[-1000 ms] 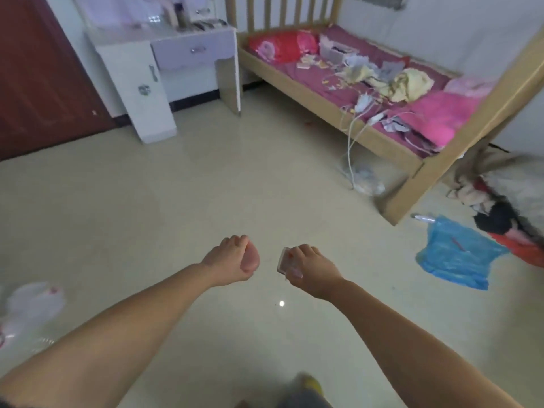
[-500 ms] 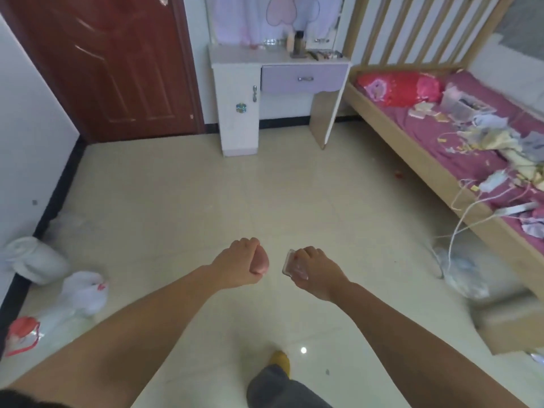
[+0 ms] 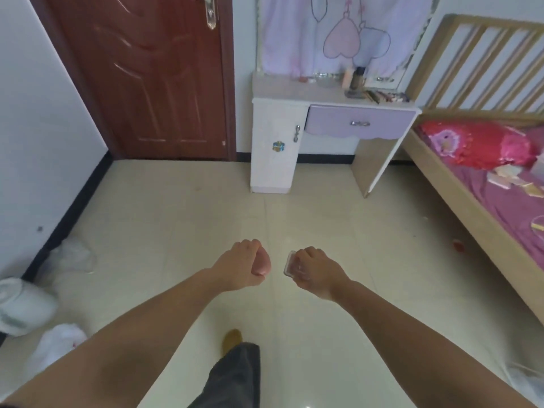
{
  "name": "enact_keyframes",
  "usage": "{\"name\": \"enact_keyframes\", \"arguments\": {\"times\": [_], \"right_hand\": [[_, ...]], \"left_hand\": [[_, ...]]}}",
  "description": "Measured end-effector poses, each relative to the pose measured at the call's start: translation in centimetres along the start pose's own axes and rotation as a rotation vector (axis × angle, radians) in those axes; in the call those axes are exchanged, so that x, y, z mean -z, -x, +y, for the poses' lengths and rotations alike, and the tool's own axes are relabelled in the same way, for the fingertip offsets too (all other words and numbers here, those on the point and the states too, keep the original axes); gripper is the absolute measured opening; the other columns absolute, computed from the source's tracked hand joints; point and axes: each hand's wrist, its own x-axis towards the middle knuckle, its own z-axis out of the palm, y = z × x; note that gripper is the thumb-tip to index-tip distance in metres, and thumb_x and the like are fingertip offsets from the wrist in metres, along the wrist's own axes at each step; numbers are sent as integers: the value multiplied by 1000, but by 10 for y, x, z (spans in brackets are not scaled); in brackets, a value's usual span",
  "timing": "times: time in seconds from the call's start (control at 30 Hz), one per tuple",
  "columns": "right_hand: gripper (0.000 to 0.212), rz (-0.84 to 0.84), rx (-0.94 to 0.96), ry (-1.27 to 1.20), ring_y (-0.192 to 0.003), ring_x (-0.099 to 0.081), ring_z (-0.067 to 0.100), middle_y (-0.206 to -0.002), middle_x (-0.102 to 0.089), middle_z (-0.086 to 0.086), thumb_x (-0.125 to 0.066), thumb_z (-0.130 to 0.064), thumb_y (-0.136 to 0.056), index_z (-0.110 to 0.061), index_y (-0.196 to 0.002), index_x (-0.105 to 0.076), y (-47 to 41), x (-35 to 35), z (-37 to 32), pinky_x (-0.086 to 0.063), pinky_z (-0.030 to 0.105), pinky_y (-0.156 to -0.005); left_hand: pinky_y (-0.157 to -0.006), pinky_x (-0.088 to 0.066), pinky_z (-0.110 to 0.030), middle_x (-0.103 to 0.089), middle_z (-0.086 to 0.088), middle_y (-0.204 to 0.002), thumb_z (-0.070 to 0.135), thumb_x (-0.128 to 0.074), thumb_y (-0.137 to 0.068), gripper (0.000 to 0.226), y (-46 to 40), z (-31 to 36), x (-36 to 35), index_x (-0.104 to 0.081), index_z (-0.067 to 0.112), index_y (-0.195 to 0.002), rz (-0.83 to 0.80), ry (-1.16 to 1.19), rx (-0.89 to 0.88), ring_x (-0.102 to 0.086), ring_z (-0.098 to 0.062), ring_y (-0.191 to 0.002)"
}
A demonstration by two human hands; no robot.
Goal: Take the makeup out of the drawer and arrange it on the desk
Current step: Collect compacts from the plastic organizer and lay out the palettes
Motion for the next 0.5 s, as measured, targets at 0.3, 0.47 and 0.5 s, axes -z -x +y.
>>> {"name": "enact_keyframes", "arguments": {"times": [0.3, 0.47, 0.5], "right_hand": [[36, 31, -123, -76, -114, -45, 21, -123, -49, 1, -57, -35, -87, -17, -117, -47, -218, 76, 60, -48, 33, -83], [41, 30, -138, -55, -115, -45, 22, -125, -48, 3, -58, -36, -86, -17, -120, -46, -327, 105, 121, -48, 34, -85], [41, 36, -137, -50, -115, -45, 23, -125, -48, 3, -58, -36, -86, -17, -121, -46, -351, 111, 137, -47, 34, -85]], "left_hand": [[-85, -45, -38, -46, -6, -119, 35, -63, -77, 53, -227, -79, 109, -39, 15, -119, -39, -44, -55, -45, -25, -109], [-87, -44, -38, -46, -6, -120, 37, -62, -79, 54, -353, -101, 135, -38, 14, -121, -51, -52, -103, -45, -25, -111], [-87, -44, -37, -45, -6, -121, 37, -62, -79, 54, -381, -104, 139, -38, 14, -122, -50, -50, -103, -44, -25, -111]]}}
